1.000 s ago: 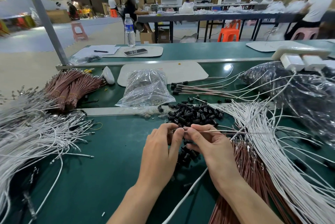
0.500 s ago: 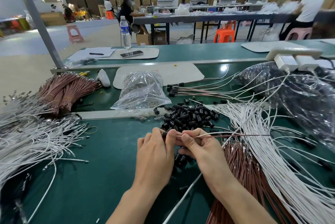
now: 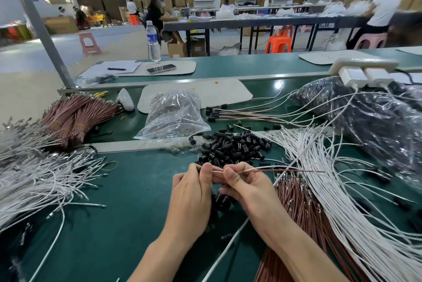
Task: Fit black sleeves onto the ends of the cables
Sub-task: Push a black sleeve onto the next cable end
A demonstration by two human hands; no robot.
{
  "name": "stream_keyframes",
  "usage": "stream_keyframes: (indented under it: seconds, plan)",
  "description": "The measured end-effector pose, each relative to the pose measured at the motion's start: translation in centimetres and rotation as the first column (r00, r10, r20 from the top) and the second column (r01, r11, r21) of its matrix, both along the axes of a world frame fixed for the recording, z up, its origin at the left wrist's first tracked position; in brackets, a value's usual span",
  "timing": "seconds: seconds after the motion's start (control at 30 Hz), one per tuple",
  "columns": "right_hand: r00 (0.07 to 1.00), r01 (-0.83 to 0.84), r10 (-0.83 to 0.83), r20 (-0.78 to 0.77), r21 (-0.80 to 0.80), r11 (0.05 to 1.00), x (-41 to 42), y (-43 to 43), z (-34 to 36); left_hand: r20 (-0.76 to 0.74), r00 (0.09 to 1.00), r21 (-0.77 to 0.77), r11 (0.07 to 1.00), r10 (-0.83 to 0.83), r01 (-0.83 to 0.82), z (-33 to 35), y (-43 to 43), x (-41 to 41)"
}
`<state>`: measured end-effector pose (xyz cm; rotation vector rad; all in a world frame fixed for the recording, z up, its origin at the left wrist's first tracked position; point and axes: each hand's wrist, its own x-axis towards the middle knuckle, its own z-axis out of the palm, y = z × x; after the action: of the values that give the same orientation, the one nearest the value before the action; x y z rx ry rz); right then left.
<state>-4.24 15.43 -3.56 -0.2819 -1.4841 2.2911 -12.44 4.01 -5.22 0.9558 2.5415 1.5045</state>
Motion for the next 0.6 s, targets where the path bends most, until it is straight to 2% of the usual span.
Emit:
stream_keyframes:
  seconds: [0.07,0.13,0.2,0.27,0.37,0.47,0.6]
  plan:
    - [1.000,0.023,-0.023,-0.009,-0.021,1.000,0.0,0.0,0.1,0.001,1.000,0.072,0.997,0.016,-0.016,0.1,0.0,0.0]
    - [0.997,0.071,-0.071,-0.014,-0.025,0.997,0.2,-0.1,0.4,0.039,0.998,0.215,0.974,0.058,-0.065,0.5,0.0,-0.2]
    - [0.989,0.144,-0.144,-0.010,-0.016,0.989,0.5,0.1,0.8,0.129,0.987,0.376,0.916,0.100,-0.142,0.9,-0.4,-0.6]
    - [0.979,0.206,-0.206,-0.007,-0.020,0.978,0.7,0.4,1.1,0.221,0.970,0.474,0.857,0.104,-0.200,1.2,-0.9,-1.1]
    - [0.965,0.261,-0.261,-0.012,-0.028,0.965,1.1,0.8,1.5,0.364,0.931,0.558,0.797,0.017,-0.233,1.8,-1.5,-1.7]
    - [0.951,0.307,-0.309,-0.022,-0.062,0.950,1.5,1.3,2.1,0.532,0.839,0.652,0.689,-0.117,-0.317,2.6,-2.7,-2.3]
    - [0.936,0.351,-0.352,-0.030,-0.016,0.936,2.3,2.4,3.3,0.595,0.778,0.689,0.627,-0.201,-0.365,3.5,-5.1,-3.5]
